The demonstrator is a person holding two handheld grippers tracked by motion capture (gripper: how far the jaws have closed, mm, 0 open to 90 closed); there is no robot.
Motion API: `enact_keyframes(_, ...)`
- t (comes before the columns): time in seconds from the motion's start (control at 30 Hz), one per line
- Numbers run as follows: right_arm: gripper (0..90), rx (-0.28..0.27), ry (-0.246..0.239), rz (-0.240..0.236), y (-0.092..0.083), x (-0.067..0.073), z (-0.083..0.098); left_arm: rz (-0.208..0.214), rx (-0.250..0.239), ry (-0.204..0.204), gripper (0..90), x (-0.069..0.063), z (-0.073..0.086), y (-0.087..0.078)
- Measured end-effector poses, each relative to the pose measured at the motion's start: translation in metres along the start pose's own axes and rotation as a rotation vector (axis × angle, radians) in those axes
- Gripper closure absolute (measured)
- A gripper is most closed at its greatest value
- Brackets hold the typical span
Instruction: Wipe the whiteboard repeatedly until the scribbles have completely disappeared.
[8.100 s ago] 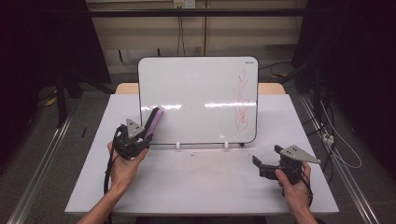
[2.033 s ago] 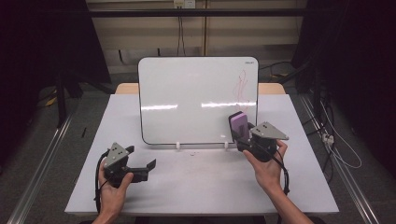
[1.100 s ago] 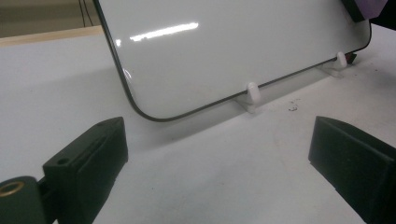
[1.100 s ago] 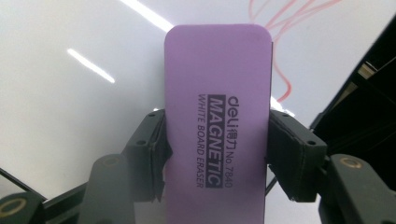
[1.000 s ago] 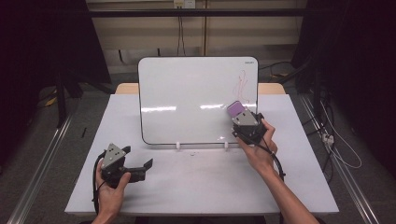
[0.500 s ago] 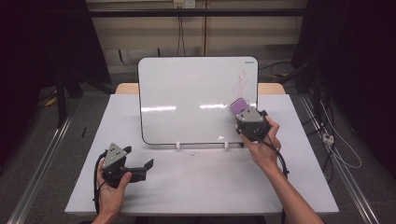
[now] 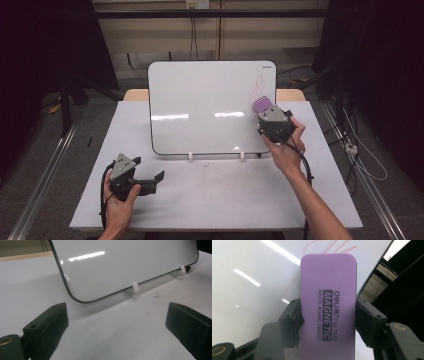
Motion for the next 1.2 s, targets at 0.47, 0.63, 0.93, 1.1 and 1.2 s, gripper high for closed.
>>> enact_keyframes(0.47, 41.7, -0.015, -0.044, -0.082, -0.014, 0.05, 0.029, 0.014, 0.022, 0.02, 4.8, -0.002, 0.001, 0.003)
enact_keyframes(0.63, 41.7, -0.024, 0.012, -0.092, -0.01, 0.039, 0.025, 0.01, 0.023, 0.014, 4.8, -0.001, 0.001, 0.004)
enact_keyframes(0.93, 41.7, -0.03, 0.075, -0.028, 0.003, -0.004, 0.0, 0.007, 0.033, 0.016, 4.8, 0.0, 0.002, 0.004)
enact_keyframes(1.1, 41.7, -0.028, 0.088, 0.021, 0.01, -0.026, -0.017, 0.002, 0.032, 0.012, 4.8, 0.002, 0.003, 0.005)
enact_keyframes(1.2, 41.7, -0.032, 0.086, 0.04, 0.013, -0.034, -0.026, 0.003, 0.033, 0.012, 4.8, 0.002, 0.003, 0.005)
Point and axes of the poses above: each handheld gripper's, and its own axes: y roughly forward along the jaws, z roughly out of its underside, x roughly to its left, the point moved 4 cm from there along y, roughly forward along the jaws, and after that the axes turned 4 degrees about y, right-handed, at the moved point
